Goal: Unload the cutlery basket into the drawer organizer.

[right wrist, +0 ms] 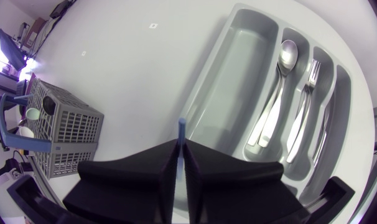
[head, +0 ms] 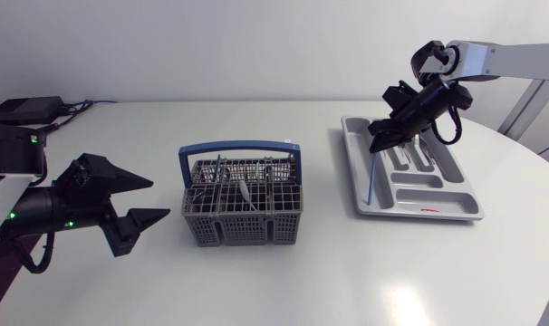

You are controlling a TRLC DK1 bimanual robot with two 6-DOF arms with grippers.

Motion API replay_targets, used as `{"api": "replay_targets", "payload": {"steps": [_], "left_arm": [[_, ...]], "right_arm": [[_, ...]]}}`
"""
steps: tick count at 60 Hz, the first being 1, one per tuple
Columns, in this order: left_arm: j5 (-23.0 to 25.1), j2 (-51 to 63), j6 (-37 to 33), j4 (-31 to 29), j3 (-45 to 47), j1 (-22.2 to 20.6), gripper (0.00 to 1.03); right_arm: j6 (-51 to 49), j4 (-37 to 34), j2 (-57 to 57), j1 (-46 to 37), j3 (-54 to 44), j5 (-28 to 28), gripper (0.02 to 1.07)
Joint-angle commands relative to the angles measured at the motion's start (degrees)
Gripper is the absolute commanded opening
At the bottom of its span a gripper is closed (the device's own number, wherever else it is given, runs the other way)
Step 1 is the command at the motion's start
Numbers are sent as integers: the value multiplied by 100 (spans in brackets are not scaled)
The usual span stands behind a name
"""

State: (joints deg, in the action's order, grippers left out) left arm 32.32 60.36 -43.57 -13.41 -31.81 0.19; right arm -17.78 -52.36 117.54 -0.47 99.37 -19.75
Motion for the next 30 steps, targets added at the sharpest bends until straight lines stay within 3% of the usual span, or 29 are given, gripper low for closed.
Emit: {"api": "replay_targets", "payload": {"steps": [1,13,15,24,25,30], "left_arm": [[3,-15,-134,58,149,8,94],[3,-15,-125,58,140,8,94],[3,-15,-125,58,140,-1,94],[3,-59,-125,31,140,25,94],[3,-68,-125,23,140,25,94],[3,-173,-125,-39,131,69,94]], "right_arm": [[152,-64,314,3,346,50,16],[398,191,736,-6,724,252,24],[442,235,815,-6,777,314,35],[530,393,920,3,847,577,98],[530,411,894,3,829,586,102],[539,622,463,3,583,472,103]]}}
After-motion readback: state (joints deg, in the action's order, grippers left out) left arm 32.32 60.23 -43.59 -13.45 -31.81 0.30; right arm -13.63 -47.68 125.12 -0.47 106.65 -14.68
